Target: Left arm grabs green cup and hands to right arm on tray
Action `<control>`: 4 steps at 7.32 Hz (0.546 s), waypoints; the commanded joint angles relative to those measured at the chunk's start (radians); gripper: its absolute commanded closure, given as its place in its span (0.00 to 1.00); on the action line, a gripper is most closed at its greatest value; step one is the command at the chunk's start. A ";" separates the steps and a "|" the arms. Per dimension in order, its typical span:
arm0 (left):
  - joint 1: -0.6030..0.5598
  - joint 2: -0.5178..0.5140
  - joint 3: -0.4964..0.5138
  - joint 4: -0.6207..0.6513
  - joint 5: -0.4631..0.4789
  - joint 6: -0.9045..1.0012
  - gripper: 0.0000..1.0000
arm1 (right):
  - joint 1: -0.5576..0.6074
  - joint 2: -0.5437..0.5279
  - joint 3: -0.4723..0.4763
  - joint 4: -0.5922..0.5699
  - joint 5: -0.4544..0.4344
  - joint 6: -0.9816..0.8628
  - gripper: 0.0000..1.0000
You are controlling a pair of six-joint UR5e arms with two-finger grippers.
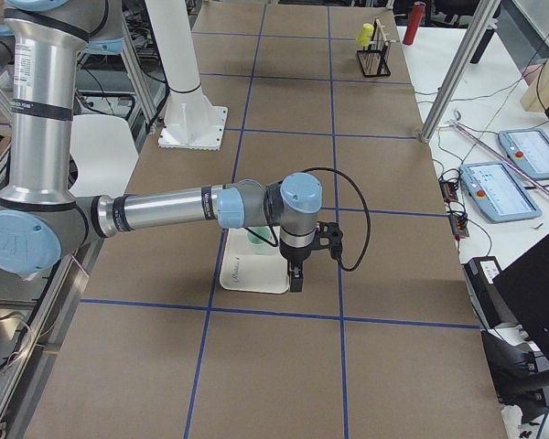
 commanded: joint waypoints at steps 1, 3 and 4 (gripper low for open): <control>0.002 -0.004 0.009 -0.002 0.000 -0.002 0.00 | 0.000 0.000 -0.016 0.003 0.000 -0.006 0.00; 0.002 -0.007 0.009 -0.002 0.000 -0.002 0.00 | 0.000 -0.001 -0.028 0.003 -0.002 -0.011 0.00; 0.002 -0.009 0.008 -0.002 0.000 -0.002 0.00 | 0.000 -0.003 -0.043 0.009 0.000 -0.012 0.00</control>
